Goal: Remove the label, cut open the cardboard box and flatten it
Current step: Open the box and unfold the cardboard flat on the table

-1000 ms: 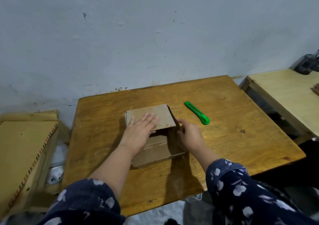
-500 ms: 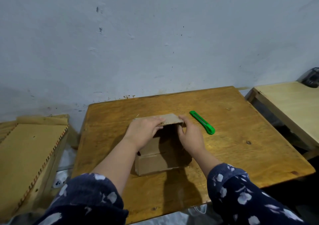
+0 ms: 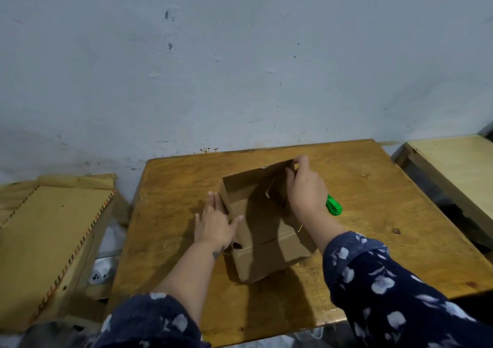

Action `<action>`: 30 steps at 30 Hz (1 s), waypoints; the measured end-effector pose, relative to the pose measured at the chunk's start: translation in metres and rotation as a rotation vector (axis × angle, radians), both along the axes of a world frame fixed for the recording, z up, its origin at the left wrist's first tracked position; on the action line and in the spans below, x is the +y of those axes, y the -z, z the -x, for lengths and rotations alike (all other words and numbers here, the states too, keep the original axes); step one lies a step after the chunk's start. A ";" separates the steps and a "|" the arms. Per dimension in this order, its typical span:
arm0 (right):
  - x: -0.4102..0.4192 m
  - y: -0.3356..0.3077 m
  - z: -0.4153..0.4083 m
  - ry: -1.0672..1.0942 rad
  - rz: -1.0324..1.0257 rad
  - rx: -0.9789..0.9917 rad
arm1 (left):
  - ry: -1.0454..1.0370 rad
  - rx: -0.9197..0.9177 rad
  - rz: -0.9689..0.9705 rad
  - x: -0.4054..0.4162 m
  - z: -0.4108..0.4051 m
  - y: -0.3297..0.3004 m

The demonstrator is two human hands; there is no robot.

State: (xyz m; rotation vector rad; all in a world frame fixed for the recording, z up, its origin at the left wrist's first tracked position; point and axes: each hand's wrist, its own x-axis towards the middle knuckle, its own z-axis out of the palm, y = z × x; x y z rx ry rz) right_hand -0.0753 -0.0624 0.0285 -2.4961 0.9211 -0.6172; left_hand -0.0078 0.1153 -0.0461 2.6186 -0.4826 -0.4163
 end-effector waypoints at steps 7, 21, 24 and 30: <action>-0.013 -0.013 -0.024 0.065 -0.046 -0.085 | 0.036 0.073 0.015 0.003 -0.002 -0.001; -0.018 0.041 -0.054 -0.112 -0.535 -0.140 | 0.026 0.079 0.062 0.007 0.002 -0.004; -0.017 0.049 -0.050 -0.119 -0.517 -0.083 | 0.044 0.086 0.062 0.007 0.005 -0.008; -0.018 0.053 -0.028 -0.225 -0.506 0.038 | 0.053 -0.284 -0.131 -0.008 0.011 -0.022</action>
